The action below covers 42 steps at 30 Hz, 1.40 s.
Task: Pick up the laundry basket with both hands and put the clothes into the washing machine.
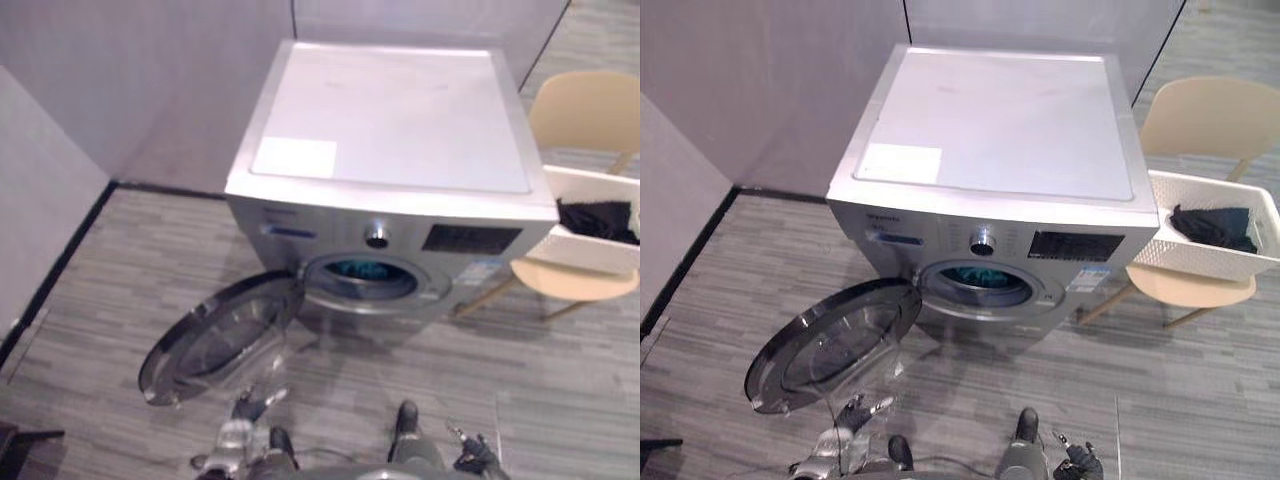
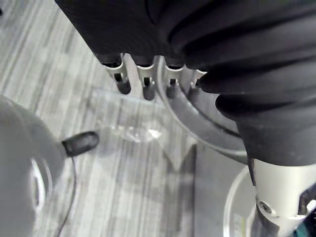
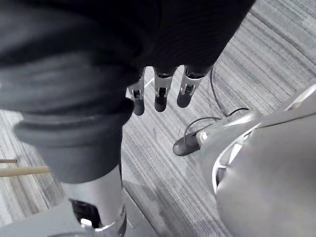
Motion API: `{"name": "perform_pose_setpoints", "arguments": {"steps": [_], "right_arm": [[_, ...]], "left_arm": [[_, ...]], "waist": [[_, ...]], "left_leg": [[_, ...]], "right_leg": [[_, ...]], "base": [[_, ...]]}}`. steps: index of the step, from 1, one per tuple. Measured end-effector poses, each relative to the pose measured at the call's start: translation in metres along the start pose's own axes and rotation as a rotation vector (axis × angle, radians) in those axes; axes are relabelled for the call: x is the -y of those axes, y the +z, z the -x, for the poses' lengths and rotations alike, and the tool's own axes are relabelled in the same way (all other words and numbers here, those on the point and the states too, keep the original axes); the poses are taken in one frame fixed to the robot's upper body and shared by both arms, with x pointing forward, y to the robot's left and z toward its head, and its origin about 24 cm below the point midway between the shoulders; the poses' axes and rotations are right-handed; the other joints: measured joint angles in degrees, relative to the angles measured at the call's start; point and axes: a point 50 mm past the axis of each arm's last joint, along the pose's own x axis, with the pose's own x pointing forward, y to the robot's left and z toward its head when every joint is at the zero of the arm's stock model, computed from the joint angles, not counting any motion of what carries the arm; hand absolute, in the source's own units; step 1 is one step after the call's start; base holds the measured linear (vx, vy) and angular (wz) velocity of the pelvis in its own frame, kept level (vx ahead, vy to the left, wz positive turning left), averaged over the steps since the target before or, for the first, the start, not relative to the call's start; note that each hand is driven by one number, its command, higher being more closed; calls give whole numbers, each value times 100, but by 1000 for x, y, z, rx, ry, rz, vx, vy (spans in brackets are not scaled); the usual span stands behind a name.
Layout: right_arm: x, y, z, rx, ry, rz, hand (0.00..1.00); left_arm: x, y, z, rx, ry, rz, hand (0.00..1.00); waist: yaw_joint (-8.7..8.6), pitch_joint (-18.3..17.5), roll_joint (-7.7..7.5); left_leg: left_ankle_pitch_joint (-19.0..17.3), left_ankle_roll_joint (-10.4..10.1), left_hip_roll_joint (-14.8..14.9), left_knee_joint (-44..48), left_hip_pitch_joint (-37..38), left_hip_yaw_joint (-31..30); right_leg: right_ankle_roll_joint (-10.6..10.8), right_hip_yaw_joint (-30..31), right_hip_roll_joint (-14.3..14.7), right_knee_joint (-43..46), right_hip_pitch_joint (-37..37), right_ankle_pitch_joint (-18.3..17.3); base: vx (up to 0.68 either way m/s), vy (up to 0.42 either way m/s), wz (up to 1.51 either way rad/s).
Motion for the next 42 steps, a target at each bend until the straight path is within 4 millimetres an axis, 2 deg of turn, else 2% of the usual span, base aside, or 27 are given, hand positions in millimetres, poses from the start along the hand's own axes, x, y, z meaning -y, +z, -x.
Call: {"name": "perform_pose_setpoints", "arguments": {"steps": [3,7,12,14,16,18,19,20,21,22,23,24,25,26,27,28,29,30,31,32,33,35,37,42], "right_arm": [[2,-8,0,-46,13,12,0],[1,-14,1,-84,21,15,0],[9,-24,3,-131,9,20,0],[19,-32,6,-157,-12,31,0],[33,-43,11,-200,-52,27,0],[40,-46,13,-211,-73,24,0],[43,-47,14,-213,-80,25,0],[45,-48,14,-217,-87,24,0],[46,-48,14,-221,-98,8,0],[47,-47,14,-216,-103,-4,0],[50,-43,13,-205,-117,-6,0],[51,-36,10,-187,-122,-3,0],[52,-28,8,-166,-125,-2,0],[51,-16,4,-136,-129,-3,0],[43,-6,0,-107,-106,-1,0],[37,-6,-1,-105,-89,9,0],[23,-3,-2,-86,-43,30,0],[2,-2,-3,-69,18,39,0],[-7,-2,-3,-66,45,42,0],[-18,-2,-3,-64,79,41,0],[-20,-6,-2,-69,93,34,0],[-17,-2,-2,-47,90,36,0],[-6,-5,-1,-43,70,51,0],[20,-23,5,-99,1,44,0]], "left_arm": [[-4,-23,5,-80,-4,-13,0],[-7,-29,6,-103,-2,-26,0],[-8,-26,5,-99,-9,-9,0],[-10,-29,5,-106,-4,-10,0],[-12,-30,6,-108,0,-11,0],[-12,-29,6,-107,3,-9,0],[-11,-28,5,-102,1,-8,0],[-9,-25,5,-90,-3,-3,0],[-5,-23,4,-86,-10,6,0],[-4,-21,4,-83,-14,11,0],[2,-18,4,-69,-24,27,0],[7,-14,4,-56,-36,32,0],[11,-11,4,-43,-47,34,0],[17,-10,4,-39,-63,34,0],[15,-17,6,-57,-60,18,0],[14,-20,7,-66,-57,10,0],[13,-23,8,-73,-51,15,0],[9,-21,6,-67,-41,26,0],[11,-21,7,-69,-43,37,0],[9,-20,6,-70,-38,35,0],[7,-21,6,-75,-38,33,0],[7,-25,7,-86,-44,27,0],[9,-31,8,-112,-53,4,0],[19,-24,6,-102,-88,-42,0]], "waist": [[6,-233,-77],[1,-279,-128],[-48,-298,-135],[-65,-288,-125],[-67,-239,-43],[-93,-261,45],[-107,-285,106],[-125,-259,77],[-156,-198,-11],[-172,-175,-29],[-152,-52,-41],[-119,-5,33],[-62,62,150],[21,156,305],[106,217,425],[141,216,424],[138,198,453],[185,198,329],[251,178,411],[279,183,241],[276,86,86],[296,-35,58],[170,-256,52],[97,-252,225]], "left_leg": [[1,-7,-30,-200,298,32],[-3,-9,-79,-320,570,145],[-19,-28,-19,-318,788,220],[-59,-87,127,-245,1027,253],[-488,-262,577,534,1020,242],[-802,-349,1044,1188,855,150],[-838,-353,1159,1389,803,142],[-799,-42,1277,1920,545,11],[-537,578,1306,2652,56,-127],[-385,806,1310,2934,-121,-195],[-288,744,1156,3466,-318,-651],[-425,539,951,3763,-434,-888],[-588,300,636,3969,-487,-1106],[-827,31,135,3983,-440,-1357],[-1166,266,-158,3470,-132,-1365],[-1266,251,-203,3165,42,-1423],[-1622,384,-215,2480,273,-1421],[-1822,563,-293,2036,293,-1374],[-1800,625,-290,1810,314,-1349],[-1694,644,-304,1592,399,-1222],[-1553,608,-430,1256,554,-1114],[-1311,595,-514,948,701,-1065],[-1098,563,-630,441,783,-1041],[-993,570,-588,324,841,-1052]], "right_leg": [[0,11,38,-138,230,-1],[-1,153,32,-141,356,-1],[-3,313,113,-138,462,-6],[-65,346,248,-119,702,-49],[-179,348,531,-21,978,-260],[-182,358,838,52,1035,-450],[-218,378,932,75,1038,-486],[-233,440,995,88,1005,-492],[-258,488,950,95,1013,-498],[-268,523,930,85,1009,-504],[-340,687,916,115,958,-494],[-345,783,903,159,920,-491],[-355,898,858,173,887,-484],[-393,1063,850,158,898,-451],[-365,1341,940,11,894,-382],[-347,1443,983,-86,881,-359],[-246,1599,1132,-321,821,-286],[-168,1824,1158,-565,699,-124],[-185,1931,1163,-632,671,-117],[-228,2025,1200,-338,616,-102],[-435,2031,1213,-352,828,-53],[-454,2132,1179,-611,893,78],[-409,2169,1151,-642,728,88],[-445,2214,1259,-614,578,29]], "base": [[91,10,-6],[34,21,-15],[-25,-21,-16],[-48,-72,-11],[-72,-106,-12],[-90,-136,-10],[-55,-111,-9],[-51,-138,-13],[-59,-125,-12],[-145,-155,-13],[-122,-52,-14],[-139,4,-30],[-75,102,-52],[-77,199,-82],[-62,186,-79],[-74,144,-66],[-80,73,-53],[-84,90,-58],[-33,64,-60],[53,39,-44],[108,4,-36],[126,34,-37],[154,43,-18],[198,13,-15]]}}
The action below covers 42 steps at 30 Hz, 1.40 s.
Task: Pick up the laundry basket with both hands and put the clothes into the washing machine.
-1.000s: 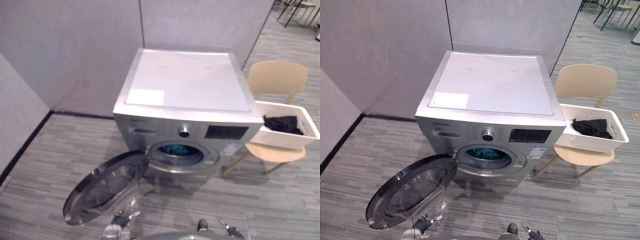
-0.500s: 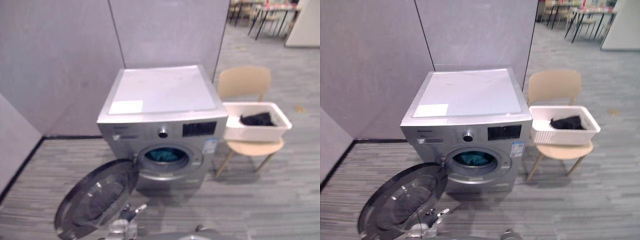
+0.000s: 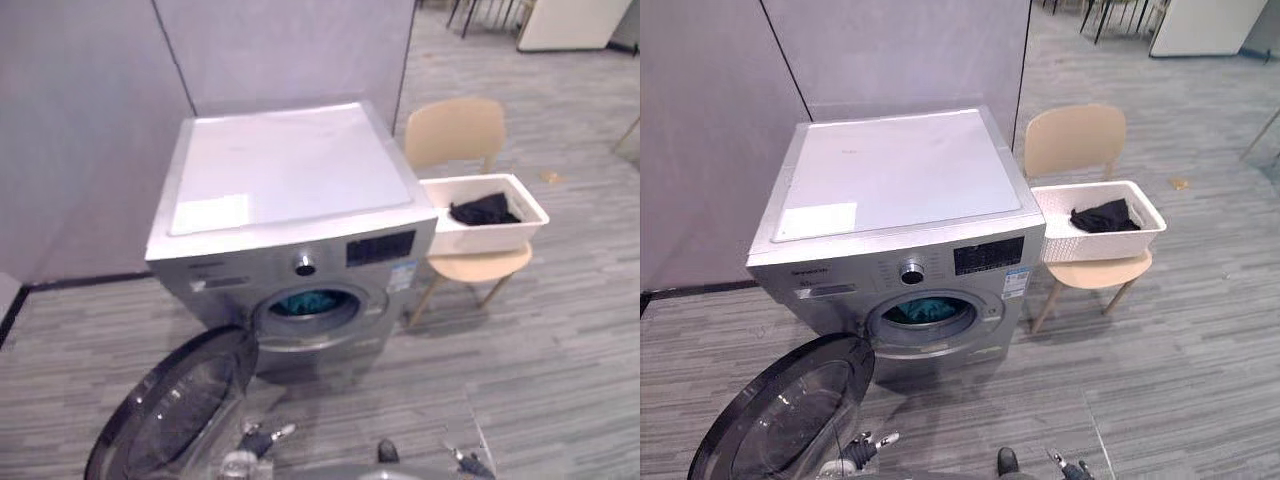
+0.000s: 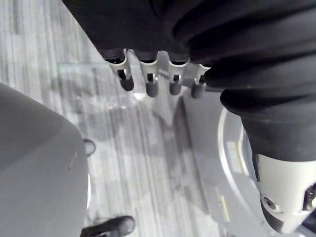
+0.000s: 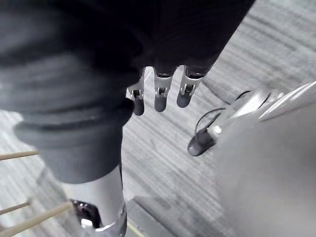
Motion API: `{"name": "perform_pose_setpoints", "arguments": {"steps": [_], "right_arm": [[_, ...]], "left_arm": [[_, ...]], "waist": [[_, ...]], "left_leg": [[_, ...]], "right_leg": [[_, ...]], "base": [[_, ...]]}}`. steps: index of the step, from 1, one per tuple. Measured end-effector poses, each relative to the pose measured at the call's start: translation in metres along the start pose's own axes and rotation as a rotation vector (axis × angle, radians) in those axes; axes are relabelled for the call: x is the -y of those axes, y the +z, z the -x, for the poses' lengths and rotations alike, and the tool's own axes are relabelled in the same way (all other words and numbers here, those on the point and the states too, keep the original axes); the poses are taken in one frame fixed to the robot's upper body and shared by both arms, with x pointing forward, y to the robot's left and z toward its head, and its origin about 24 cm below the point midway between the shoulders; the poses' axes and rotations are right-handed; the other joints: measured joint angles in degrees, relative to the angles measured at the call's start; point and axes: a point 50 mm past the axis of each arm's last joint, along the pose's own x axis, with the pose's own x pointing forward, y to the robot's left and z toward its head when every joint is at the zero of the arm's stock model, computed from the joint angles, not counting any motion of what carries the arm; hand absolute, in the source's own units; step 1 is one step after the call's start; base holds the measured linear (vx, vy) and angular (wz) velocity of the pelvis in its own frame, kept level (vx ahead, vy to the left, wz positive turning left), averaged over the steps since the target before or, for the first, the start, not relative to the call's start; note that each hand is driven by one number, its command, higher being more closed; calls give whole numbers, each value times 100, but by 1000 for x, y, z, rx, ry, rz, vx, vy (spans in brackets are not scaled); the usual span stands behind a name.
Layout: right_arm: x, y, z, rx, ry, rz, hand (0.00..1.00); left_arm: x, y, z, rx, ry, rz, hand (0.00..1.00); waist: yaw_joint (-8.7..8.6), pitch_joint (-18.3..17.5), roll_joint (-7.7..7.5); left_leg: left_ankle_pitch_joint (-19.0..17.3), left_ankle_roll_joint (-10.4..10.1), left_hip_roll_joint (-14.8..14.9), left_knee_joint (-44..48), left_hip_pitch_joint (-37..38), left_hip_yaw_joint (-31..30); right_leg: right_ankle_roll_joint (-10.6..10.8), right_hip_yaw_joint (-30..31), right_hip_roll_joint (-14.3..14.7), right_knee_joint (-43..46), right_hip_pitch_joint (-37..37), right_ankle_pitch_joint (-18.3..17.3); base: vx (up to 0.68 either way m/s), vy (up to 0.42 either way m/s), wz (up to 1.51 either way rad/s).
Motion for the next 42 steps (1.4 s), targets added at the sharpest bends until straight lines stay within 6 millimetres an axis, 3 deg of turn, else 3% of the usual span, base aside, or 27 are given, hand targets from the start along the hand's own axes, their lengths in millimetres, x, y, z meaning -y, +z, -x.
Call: {"name": "perform_pose_setpoints", "arguments": {"steps": [5,6,7,8,9,11,12,13,14,15,17,18,21,25,26,28,29,30,31,32,33,35,36,38,40,41,42], "right_arm": [[0,-4,2,2,-5,-39,0],[-5,-6,2,2,8,-47,0],[-8,-5,2,5,15,-49,0],[-7,-6,2,-3,9,-57,0],[-7,-7,2,-7,6,-62,0],[-9,-7,2,-10,9,-47,0],[-10,-4,0,-6,13,-28,0],[-15,-1,-1,0,24,-18,0],[-10,14,-4,22,5,-13,0],[-8,20,-6,32,0,-8,0],[-3,13,-5,-1,-13,-7,0],[-8,12,-5,-11,-1,1,0],[-9,18,-6,11,5,5,0],[-1,18,-6,11,-18,8,0],[0,14,-5,-1,-21,8,0],[7,11,-4,-11,-35,28,0],[11,10,-4,-11,-45,31,0],[14,12,-3,-6,-54,34,0],[16,13,-4,-2,-58,38,0],[18,17,-4,4,-59,53,0],[15,19,-5,9,-48,67,0],[12,19,-5,14,-40,67,0],[7,21,-5,21,-22,77,0],[0,23,-6,36,0,87,0],[-16,33,-8,61,52,139,0],[-26,41,-9,79,84,173,0],[-28,40,-9,79,90,186,0]], "left_arm": [[9,31,-4,78,-19,-27,0],[8,41,-5,108,-14,-29,0],[8,43,-6,116,-14,-30,0],[10,48,-5,133,-17,-26,0],[10,48,-5,136,-15,-22,0],[2,36,-5,100,5,-17,0],[0,20,-4,51,8,-11,0],[1,18,-3,43,3,-8,0],[6,18,-3,44,-14,-10,0],[9,20,-3,51,-18,-4,0],[2,23,-4,61,-13,-41,0],[-13,10,-3,29,27,-34,0],[-15,-2,0,-11,34,-4,0],[-5,10,-2,22,11,5,0],[-6,13,-2,33,14,5,0],[-3,17,-2,54,11,23,0],[-1,16,-2,55,5,33,0],[2,17,-1,62,-1,37,0],[2,19,-1,70,-1,39,0],[1,21,-1,85,3,40,0],[-2,19,0,92,10,48,0],[-5,14,1,88,18,71,0],[-6,14,1,90,18,70,0],[-9,14,1,90,32,100,0],[-16,11,0,80,57,145,0],[-20,9,1,72,76,176,0],[-23,6,1,63,88,193,0]], "waist": [[-49,99,-79],[-4,181,-157],[-20,223,-108],[-50,241,-141],[-91,267,-185],[-88,289,-262],[25,331,-336],[60,323,-279],[57,297,109],[12,320,56],[-54,307,51],[102,289,-86],[52,250,-13],[-41,217,-102],[-38,225,-134],[-57,276,-17],[-42,353,34],[-28,390,89],[0,406,93],[86,434,99],[164,459,141],[235,482,191],[264,513,252],[369,510,164],[371,506,146],[372,538,158],[377,517,126]], "left_leg": [[1,-2,106,234,84,869],[2,1,176,385,63,1186],[5,11,199,387,56,1327],[-24,44,181,311,227,1560],[-27,38,154,341,338,1859],[-11,8,96,639,407,2168],[-129,120,201,1209,193,2198],[-210,248,190,875,160,2049],[224,117,376,77,148,2025],[190,47,282,-105,244,2100],[194,-95,301,-129,289,2256],[202,-278,420,-114,412,2488],[350,-588,963,134,405,2775],[371,-646,1459,1032,164,2804],[362,-642,1762,1773,-9,2812],[518,-201,2423,3349,-469,2658],[724,408,2762,4269,-827,2396],[457,491,2507,4871,-1246,1721],[325,327,2160,4988,-1469,1294],[63,-112,1383,4944,-1814,604],[-38,-250,806,4509,-2039,243],[8,-228,538,3387,-2085,365],[199,-199,395,2101,-2094,440],[713,130,141,1317,-1954,404],[503,236,-99,1323,-1915,353],[259,576,-119,1597,-1972,385],[130,619,-175,1641,-1944,428]], "right_leg": [[-115,200,274,910,-663,-97],[-172,-305,229,1091,-811,-72],[-353,-780,159,1141,-857,-208],[-666,-2249,-217,1794,-966,-744],[-925,-3208,-598,2375,-976,-1126],[-1030,-3587,-635,2594,-955,-1061],[-1164,-3432,-543,2311,-865,-753],[-1032,-3219,-384,1984,-797,-550],[-1055,-3454,-317,2037,-822,-868],[-835,-3907,-826,2996,-987,-1417],[-221,-3932,-1407,3327,-817,-1752],[79,-3561,-1300,2548,-569,-1456],[-287,-3361,-463,1476,-189,-1002],[-434,-3235,-67,953,37,-902],[-471,-3143,46,825,162,-881],[-554,-3005,282,713,421,-925],[-647,-2907,386,697,588,-988],[-711,-2764,355,740,687,-1076],[-716,-2682,294,761,714,-1119],[-681,-2517,157,806,728,-1182],[-677,-2348,102,812,774,-1182],[-601,-2216,116,801,848,-1208],[-504,-2120,147,803,916,-1270],[-388,-1880,25,790,966,-1348],[-257,-1658,-135,809,905,-1428],[-113,-1517,-177,907,880,-1521],[-32,-1464,-260,1014,863,-1612]], "base": [[61,-24,-96],[-17,-61,-116],[-22,-102,-99],[13,-98,-75],[48,-69,-77],[15,-74,-113],[-73,-121,-154],[-91,-99,-162],[-46,-80,-93],[17,-63,-60],[56,-210,-46],[53,-347,-91],[40,-332,-80],[-1,-147,-27],[16,-149,-42],[26,-140,-45],[51,-29,-41],[59,27,-40],[67,112,-56],[75,147,-75],[104,178,-91],[112,150,-61],[121,133,-33],[229,195,-43],[320,234,-36],[231,194,-37],[348,232,-38]]}}
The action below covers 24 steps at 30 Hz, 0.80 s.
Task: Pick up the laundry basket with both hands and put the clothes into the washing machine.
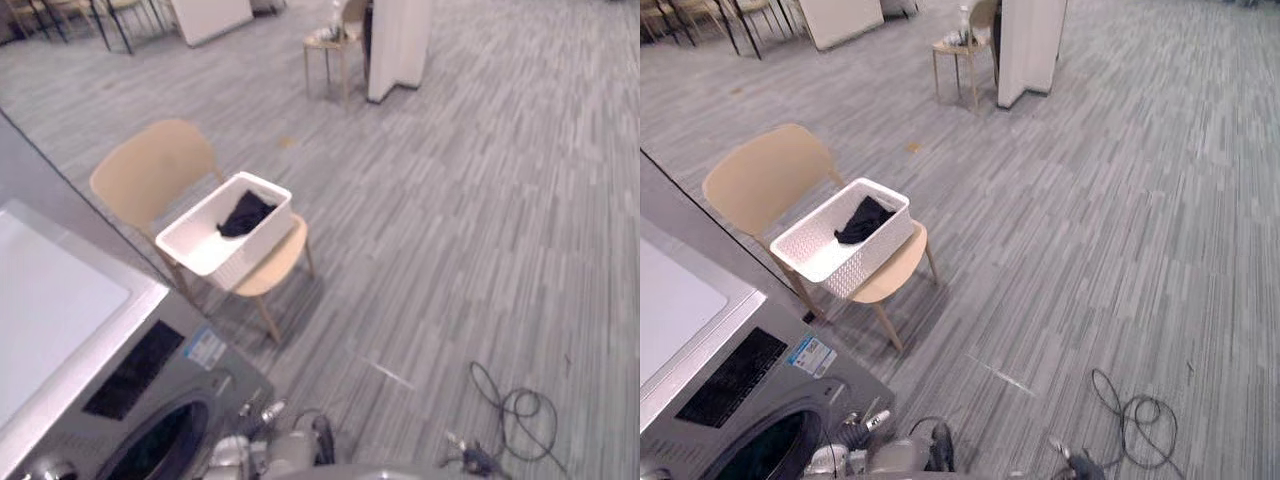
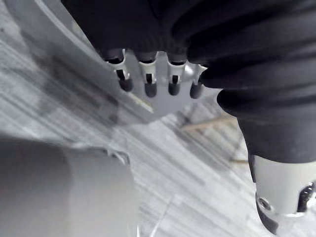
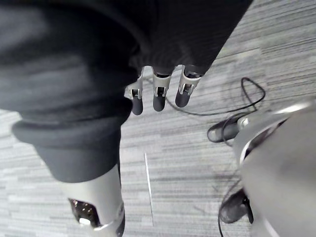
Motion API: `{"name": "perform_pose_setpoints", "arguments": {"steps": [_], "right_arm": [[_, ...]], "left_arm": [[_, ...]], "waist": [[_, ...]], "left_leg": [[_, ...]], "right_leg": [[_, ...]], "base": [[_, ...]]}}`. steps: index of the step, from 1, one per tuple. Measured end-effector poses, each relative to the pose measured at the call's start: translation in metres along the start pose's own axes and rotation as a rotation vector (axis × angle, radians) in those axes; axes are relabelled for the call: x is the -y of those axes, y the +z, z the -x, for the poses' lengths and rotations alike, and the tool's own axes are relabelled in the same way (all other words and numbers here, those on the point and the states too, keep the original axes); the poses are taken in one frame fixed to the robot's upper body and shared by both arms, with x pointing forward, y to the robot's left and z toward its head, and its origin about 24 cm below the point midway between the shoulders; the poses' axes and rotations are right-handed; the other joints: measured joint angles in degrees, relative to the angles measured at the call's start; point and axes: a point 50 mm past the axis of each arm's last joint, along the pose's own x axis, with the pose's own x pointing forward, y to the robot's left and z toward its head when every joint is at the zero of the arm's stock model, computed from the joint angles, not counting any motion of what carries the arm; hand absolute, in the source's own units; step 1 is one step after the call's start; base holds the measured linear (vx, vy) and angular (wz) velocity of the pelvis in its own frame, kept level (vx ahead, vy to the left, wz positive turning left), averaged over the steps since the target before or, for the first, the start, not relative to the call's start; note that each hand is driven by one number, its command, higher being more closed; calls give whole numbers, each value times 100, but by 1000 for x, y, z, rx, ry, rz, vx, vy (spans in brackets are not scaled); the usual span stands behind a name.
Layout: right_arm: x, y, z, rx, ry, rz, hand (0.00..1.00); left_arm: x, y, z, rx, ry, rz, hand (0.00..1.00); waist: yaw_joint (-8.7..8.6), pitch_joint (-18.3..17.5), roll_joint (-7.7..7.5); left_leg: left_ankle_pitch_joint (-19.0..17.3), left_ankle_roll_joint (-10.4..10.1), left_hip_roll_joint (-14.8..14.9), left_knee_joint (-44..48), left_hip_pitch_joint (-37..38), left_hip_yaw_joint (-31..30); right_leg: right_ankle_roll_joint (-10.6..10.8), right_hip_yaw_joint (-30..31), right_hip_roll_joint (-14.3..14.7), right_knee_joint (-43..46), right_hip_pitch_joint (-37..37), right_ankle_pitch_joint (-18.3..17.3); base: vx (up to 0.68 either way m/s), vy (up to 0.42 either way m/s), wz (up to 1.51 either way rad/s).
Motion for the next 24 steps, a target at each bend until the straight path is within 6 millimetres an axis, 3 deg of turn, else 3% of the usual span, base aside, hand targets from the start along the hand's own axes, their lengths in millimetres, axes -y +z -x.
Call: {"name": "perform_pose_setpoints", "arguments": {"steps": [1,3,4,5,6,8,9,10,12,13,14,15,16,17,18,19,21,22,23,24], "right_arm": [[-6,2,-1,5,26,34,0],[-9,6,-1,15,47,46,0],[-10,2,-1,4,59,71,0],[-11,-1,0,-3,67,74,0],[-7,-9,2,-24,65,72,0],[-1,-11,3,-29,46,48,0],[6,-10,3,-26,21,27,0],[11,-10,3,-28,6,14,0],[26,-19,7,-44,-46,-50,0],[30,-23,9,-50,-58,-65,0],[32,-30,11,-67,-68,-82,0],[34,-42,15,-97,-87,-132,0],[34,-48,17,-115,-95,-160,0],[32,-61,20,-154,-99,-184,0],[36,-67,23,-180,-118,-206,0],[38,-69,24,-187,-125,-208,0],[41,-70,24,-184,-139,-235,0],[42,-65,23,-172,-143,-243,0],[43,-64,22,-167,-144,-245,0],[45,-63,23,-165,-149,-243,0]], "left_arm": [[-7,-6,1,-17,23,15,0],[-8,-10,2,-36,24,12,0],[-11,-20,5,-65,28,-3,0],[-12,-22,5,-72,27,-12,0],[-14,-25,6,-85,21,-50,0],[-13,-19,4,-71,12,-84,0],[-8,-9,1,-45,-4,-107,0],[-5,-4,0,-30,-12,-111,0],[11,10,-2,20,-48,-103,0],[13,12,-2,27,-52,-100,0],[17,13,-1,37,-63,-94,0],[18,10,0,35,-67,-92,0],[17,7,0,30,-67,-93,0],[12,0,2,10,-52,-76,0],[10,-8,3,-16,-39,-46,0],[9,-14,5,-32,-34,-23,0],[9,-23,8,-58,-19,24,0],[8,-25,8,-67,-8,62,0],[8,-24,8,-68,-5,72,0],[7,-22,7,-65,-2,103,0]], "waist": [[31,-98,-118],[72,-122,-104],[32,-139,-123],[-3,-142,-114],[-36,-126,-149],[-65,-81,-197],[-81,22,-172],[-87,60,-152],[-218,127,-125],[-240,130,-105],[-256,119,-103],[-283,77,-118],[-302,23,-215],[-322,-70,-410],[-346,-94,-308],[-343,-159,-230],[-345,-196,-175],[-352,-183,-106],[-369,-148,-54],[-354,-78,-9]], "left_leg": [[-167,33,-246,-152,225,133],[-215,84,-389,-446,617,283],[-258,112,-496,-667,1003,354],[-248,142,-524,-696,1171,399],[-299,196,-559,-683,1445,385],[-299,192,-624,-747,1691,208],[-308,168,-633,-912,1945,53],[-314,136,-625,-1000,2058,-22],[-325,-70,-569,-1196,2395,-328],[-362,-134,-511,-1204,2460,-378],[-453,-289,-398,-1206,2570,-474],[-560,-460,-293,-1221,2610,-520],[-610,-537,-277,-1229,2638,-541],[-806,-661,-196,-1218,2726,-602],[-990,-776,121,-1219,2910,-699],[-997,-822,235,-1138,2927,-710],[-832,-1070,515,-403,2602,-907],[-603,-1052,735,786,2058,-1168],[-401,-1014,839,1366,1802,-1245],[70,-915,1013,2212,1474,-1300]], "right_leg": [[155,98,-258,534,-62,-297],[251,394,-463,1975,-532,-521],[585,561,-576,3671,-1085,-337],[734,635,-598,4350,-1252,-230],[761,607,-640,5549,-1582,-31],[499,365,-756,6151,-1872,-99],[289,97,-881,6107,-1992,-239],[233,-13,-943,5951,-2061,-308],[175,-116,-1186,4731,-2254,-482],[185,-34,-1162,4251,-2258,-473],[240,261,-1071,3244,-2248,-342],[293,593,-981,2200,-2233,24],[294,738,-960,1767,-2218,257],[396,891,-965,1379,-2263,779],[494,787,-716,1783,-2266,787],[399,742,-614,1880,-2273,622],[227,568,-428,2091,-2218,332],[95,334,-295,2048,-2003,175],[34,204,-240,1972,-1823,125],[-39,29,-141,1797,-1467,81]], "base": [[347,187,-29],[361,180,-32],[362,165,-22],[439,150,3],[298,48,15],[347,6,27],[326,-26,34],[305,-43,52],[306,-72,64],[325,-141,59],[313,-209,46],[393,-305,39],[343,-303,31],[407,-385,26],[429,-407,20],[434,-394,7],[387,-410,13],[436,-510,42],[364,-392,59],[388,-361,76]]}}
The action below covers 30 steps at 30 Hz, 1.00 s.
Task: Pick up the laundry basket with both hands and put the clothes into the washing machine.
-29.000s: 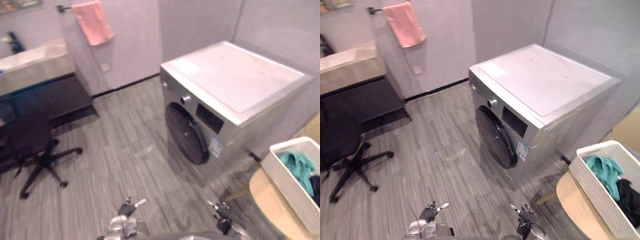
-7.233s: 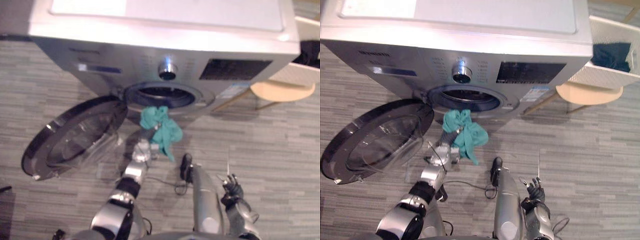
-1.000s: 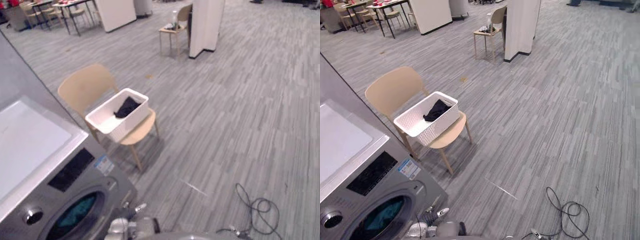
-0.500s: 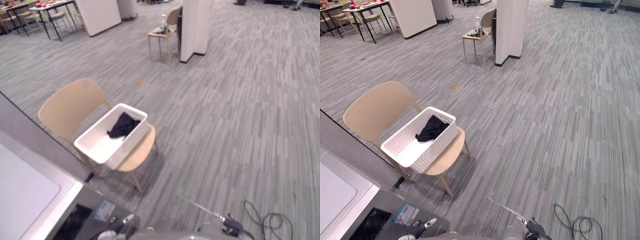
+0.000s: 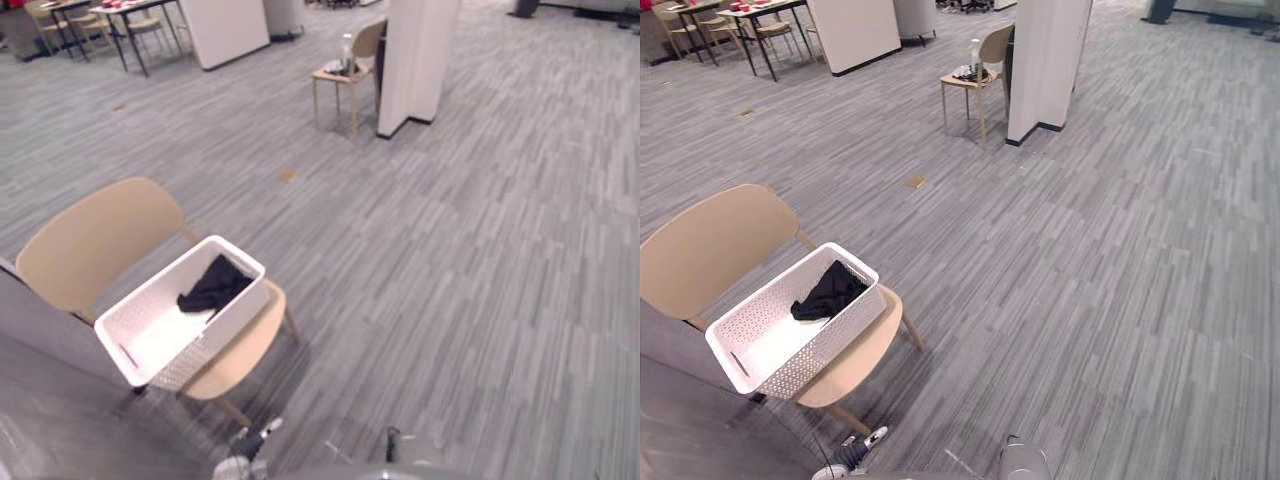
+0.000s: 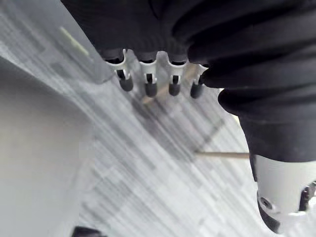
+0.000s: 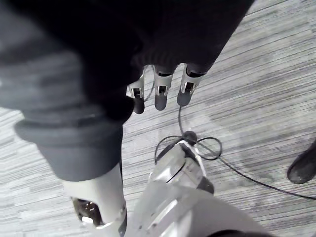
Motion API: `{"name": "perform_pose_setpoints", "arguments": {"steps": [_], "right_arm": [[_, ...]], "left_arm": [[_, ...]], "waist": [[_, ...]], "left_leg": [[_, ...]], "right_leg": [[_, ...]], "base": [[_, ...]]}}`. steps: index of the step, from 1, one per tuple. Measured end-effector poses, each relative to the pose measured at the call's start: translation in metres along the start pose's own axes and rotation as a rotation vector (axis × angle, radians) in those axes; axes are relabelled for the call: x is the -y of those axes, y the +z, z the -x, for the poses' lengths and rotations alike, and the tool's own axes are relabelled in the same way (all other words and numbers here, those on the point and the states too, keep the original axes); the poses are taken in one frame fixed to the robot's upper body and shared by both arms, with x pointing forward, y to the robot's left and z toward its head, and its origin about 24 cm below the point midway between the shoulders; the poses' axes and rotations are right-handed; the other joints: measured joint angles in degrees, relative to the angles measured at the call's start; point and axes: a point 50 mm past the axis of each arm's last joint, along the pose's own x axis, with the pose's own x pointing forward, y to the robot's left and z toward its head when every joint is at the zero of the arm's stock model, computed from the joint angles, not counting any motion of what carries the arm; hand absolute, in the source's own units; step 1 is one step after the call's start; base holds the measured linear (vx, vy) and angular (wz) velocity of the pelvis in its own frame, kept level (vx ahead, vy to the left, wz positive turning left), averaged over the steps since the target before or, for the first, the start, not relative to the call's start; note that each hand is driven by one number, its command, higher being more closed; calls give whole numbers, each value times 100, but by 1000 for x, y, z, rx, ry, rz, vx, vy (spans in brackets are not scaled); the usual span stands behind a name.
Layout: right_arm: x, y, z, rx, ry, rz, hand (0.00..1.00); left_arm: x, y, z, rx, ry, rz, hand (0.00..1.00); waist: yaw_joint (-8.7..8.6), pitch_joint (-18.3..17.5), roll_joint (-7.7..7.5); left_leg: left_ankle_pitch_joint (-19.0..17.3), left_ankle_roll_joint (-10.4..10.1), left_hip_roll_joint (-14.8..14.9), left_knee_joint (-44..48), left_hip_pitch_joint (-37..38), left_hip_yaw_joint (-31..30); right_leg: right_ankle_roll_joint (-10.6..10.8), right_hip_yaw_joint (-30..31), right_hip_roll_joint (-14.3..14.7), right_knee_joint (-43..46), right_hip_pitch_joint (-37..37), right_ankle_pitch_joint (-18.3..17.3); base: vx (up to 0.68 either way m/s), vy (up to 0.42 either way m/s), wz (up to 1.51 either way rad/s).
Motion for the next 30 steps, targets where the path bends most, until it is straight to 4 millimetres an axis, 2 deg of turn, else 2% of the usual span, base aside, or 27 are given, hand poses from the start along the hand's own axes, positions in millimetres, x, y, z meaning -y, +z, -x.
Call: {"name": "perform_pose_setpoints", "arguments": {"steps": [1,2,3,4,5,7,8,9,10,12,13,14,16,17,18,19,20,21,22,25,27,28,29,30], "right_arm": [[1,2,0,4,-2,3,0],[0,9,-1,19,-1,8,0],[-2,13,-2,32,5,14,0],[-3,18,-3,46,9,24,0],[-3,26,-4,67,9,32,0],[-4,35,-4,92,6,32,0],[-10,41,-5,113,8,25,0],[-12,43,-5,120,13,16,0],[-16,44,-5,128,22,8,0],[-36,46,-6,145,75,27,0],[-41,45,-5,148,90,34,0],[-48,41,-5,141,113,48,0],[-53,31,-4,116,128,49,0],[-53,27,-4,100,130,53,0],[-53,24,-4,90,131,71,0],[-52,24,-4,89,129,71,0],[-48,21,-4,82,119,68,0],[-43,18,-3,76,109,66,0],[-35,13,-3,62,89,65,0],[-22,3,-1,41,55,15,0],[-8,-4,1,21,18,-31,0],[-7,-6,1,17,14,-43,0],[-3,-12,2,-1,4,-60,0],[-5,-19,3,-20,8,-67,0]], "left_arm": [[-5,1,0,3,13,34,0],[-7,2,-1,8,16,37,0],[-10,7,-1,22,18,38,0],[-10,10,-2,30,18,36,0],[-10,16,-3,50,14,26,0],[-8,18,-3,65,6,1,0],[-7,19,-3,68,1,-45,0],[-6,19,-3,67,-5,-63,0],[-6,18,-4,61,-6,-66,0],[-11,24,-5,68,6,-66,0],[-10,24,-6,61,5,-63,0],[-10,25,-7,50,4,-68,0],[-9,22,-7,39,-2,-88,0],[-7,22,-6,38,-11,-108,0],[-5,23,-6,42,-25,-155,0],[-4,22,-6,40,-29,-170,0],[-4,21,-6,35,-32,-189,0],[-4,20,-6,34,-35,-197,0],[-3,21,-6,37,-42,-213,0],[-1,21,-6,38,-47,-221,0],[-2,24,-7,45,-44,-223,0],[-1,24,-7,46,-45,-223,0],[-4,24,-7,48,-39,-233,0],[-9,25,-7,48,-27,-251,0]], "waist": [[55,36,-10],[58,45,-37],[58,55,-107],[54,61,-142],[58,67,-193],[122,76,-246],[127,69,-228],[105,62,-217],[75,78,-236],[137,77,-440],[137,64,-468],[137,52,-498],[144,12,-561],[148,-6,-572],[105,5,-534],[83,16,-514],[81,52,-483],[72,57,-479],[48,72,-447],[20,66,-497],[9,77,-559],[13,74,-564],[20,23,-643],[30,-5,-794]], "left_leg": [[98,77,210,1157,-521,62],[87,97,242,1444,-694,165],[13,217,354,1663,-1019,596],[-8,248,383,1609,-1161,852],[-66,330,377,1198,-1339,1322],[-58,322,280,-97,-1388,2170],[13,367,204,-1536,-1258,3149],[164,669,206,-1909,-1202,3557],[216,1143,150,-2085,-1208,3786],[231,1132,-478,-2569,-1080,3455],[236,1135,-611,-2708,-1010,3405],[232,1143,-834,-2879,-877,3202],[168,1227,-1128,-3069,-609,2945],[149,1248,-1260,-3159,-485,2736],[143,1262,-1364,-3265,-324,2410],[145,1265,-1368,-3275,-261,2300],[150,1259,-1389,-3325,-67,2042],[152,1255,-1400,-3346,29,1919],[155,1244,-1418,-3426,210,1678],[166,1120,-1439,-3505,345,1144],[183,949,-1407,-3480,381,668],[182,905,-1381,-3468,356,565],[160,737,-1358,-3449,272,391],[137,645,-1380,-3436,250,279]], "right_leg": [[-93,-278,80,-321,559,-54],[-110,-376,88,-466,759,-64],[-118,-581,83,-759,1130,-69],[-113,-703,67,-914,1285,-64],[-47,-979,27,-1158,1501,-24],[25,-1344,-59,-1401,1657,11],[134,-1711,-75,-1538,1696,-1],[191,-1865,-77,-1525,1699,-43],[289,-2041,-106,-1482,1743,-128],[315,-2267,-444,-1223,1853,-142],[314,-2281,-533,-1054,1839,-143],[313,-2320,-745,-593,1827,-143],[318,-2270,-1163,495,1672,-65],[308,-2131,-1386,1198,1490,110],[231,-1693,-1503,2398,1034,200],[206,-1473,-1489,2781,847,181],[267,-1263,-1400,3275,614,121],[307,-1225,-1382,3381,588,57],[310,-1103,-1315,3368,452,-64],[399,-574,-1186,2864,101,-208],[398,225,-975,1705,32,-212],[399,431,-902,1309,60,-189],[388,797,-753,502,195,65],[477,986,-754,-4,287,660]], "base": [[282,-245,73],[296,-250,81],[172,-131,65],[230,-128,91],[185,-67,88],[215,-24,104],[284,29,110],[263,48,130],[283,59,108],[309,101,99],[388,213,90],[384,240,102],[360,204,96],[342,111,106],[339,83,112],[328,44,130],[249,9,94],[289,-25,114],[249,-73,100],[166,-122,106],[141,-193,103],[85,-255,95],[29,-314,72],[46,-461,80]]}}
